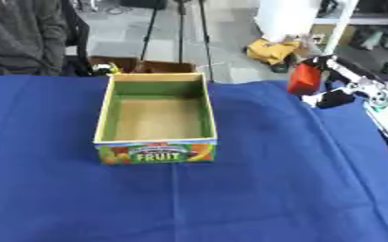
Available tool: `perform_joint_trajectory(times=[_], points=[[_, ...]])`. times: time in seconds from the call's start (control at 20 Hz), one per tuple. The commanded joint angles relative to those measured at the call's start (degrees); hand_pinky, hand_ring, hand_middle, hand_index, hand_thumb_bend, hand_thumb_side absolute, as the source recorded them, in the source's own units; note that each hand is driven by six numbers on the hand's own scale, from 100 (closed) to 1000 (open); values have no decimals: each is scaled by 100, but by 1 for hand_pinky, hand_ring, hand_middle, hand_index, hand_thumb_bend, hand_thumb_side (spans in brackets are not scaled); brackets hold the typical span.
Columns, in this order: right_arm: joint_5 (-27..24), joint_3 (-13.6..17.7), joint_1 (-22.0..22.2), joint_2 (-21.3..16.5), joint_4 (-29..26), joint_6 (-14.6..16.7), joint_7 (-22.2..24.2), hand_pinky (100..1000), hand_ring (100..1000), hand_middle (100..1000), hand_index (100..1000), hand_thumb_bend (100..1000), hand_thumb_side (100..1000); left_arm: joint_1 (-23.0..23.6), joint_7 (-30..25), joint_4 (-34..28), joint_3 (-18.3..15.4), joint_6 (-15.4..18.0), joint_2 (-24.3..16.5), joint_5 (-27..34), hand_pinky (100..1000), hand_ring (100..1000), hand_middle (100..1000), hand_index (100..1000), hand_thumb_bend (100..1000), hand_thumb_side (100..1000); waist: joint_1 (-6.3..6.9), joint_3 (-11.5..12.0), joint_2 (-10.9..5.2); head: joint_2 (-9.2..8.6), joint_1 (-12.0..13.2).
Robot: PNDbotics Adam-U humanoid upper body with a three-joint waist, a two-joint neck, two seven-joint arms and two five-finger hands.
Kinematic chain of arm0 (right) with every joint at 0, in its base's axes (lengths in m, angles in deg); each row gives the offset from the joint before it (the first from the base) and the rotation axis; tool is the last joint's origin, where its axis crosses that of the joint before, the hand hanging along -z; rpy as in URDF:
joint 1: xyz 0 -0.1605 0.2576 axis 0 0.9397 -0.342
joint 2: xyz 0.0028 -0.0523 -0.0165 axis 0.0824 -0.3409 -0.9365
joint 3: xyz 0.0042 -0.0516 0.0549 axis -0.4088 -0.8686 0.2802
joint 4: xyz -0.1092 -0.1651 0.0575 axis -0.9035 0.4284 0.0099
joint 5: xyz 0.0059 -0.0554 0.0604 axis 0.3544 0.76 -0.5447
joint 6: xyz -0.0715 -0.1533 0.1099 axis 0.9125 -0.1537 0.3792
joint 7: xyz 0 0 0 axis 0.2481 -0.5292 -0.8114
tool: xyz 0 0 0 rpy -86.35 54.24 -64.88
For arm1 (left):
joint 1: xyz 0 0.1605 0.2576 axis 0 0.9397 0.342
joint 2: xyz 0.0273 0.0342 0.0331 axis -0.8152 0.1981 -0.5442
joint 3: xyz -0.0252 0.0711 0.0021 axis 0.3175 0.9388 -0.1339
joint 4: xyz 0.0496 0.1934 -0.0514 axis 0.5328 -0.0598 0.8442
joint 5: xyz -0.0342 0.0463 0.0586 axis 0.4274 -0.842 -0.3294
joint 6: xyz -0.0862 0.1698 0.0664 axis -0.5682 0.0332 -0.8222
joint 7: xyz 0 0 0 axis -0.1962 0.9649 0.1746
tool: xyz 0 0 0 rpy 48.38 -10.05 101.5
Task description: Pick up objects on the table and place them in the box.
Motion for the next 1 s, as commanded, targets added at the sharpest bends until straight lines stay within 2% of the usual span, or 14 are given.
perform_joint_trajectory(times=[0.05,0.35,0.55,0.8,0.85,0.9,0.95,1.0], points=[[-97,-125,-310,41,-345,28,175,218,347,236,426,100,108,-9,17,-73,-67,12,-29,-25,618,741,653,810,756,809,-9,24,-142,-100,-64],[247,-523,-792,647,-338,113,587,238,360,252,439,100,100,-39,-14,-91,-36,21,24,-21,618,742,653,809,760,809,-18,228,-156,-144,-180],[609,-687,-924,1041,43,127,843,260,379,271,458,100,100,-150,-84,-123,47,5,160,-3,619,742,653,810,762,808,-5,614,-125,-210,-380],[1114,-738,-940,1303,570,164,920,298,425,321,508,100,100,-254,-156,-159,109,-11,274,31,619,743,653,809,765,808,13,1076,-60,-291,-647],[1216,-742,-934,1339,659,190,926,341,480,389,577,100,154,-260,-164,-164,113,-13,282,36,619,743,653,809,765,808,17,1128,-49,-301,-676],[1316,-752,-922,1371,733,236,950,421,577,489,665,100,223,-258,-166,-167,112,-15,289,42,618,743,653,809,765,808,24,1164,-40,-300,-693],[1417,-755,-915,1397,785,298,980,575,776,690,765,100,387,-254,-166,-168,109,-16,293,46,618,743,653,809,766,808,30,1180,-33,-297,-702],[1515,-759,-909,1424,809,372,1020,723,900,814,838,252,508,-248,-164,-167,105,-17,291,50,618,743,653,809,766,808,36,1179,-29,-290,-706]])
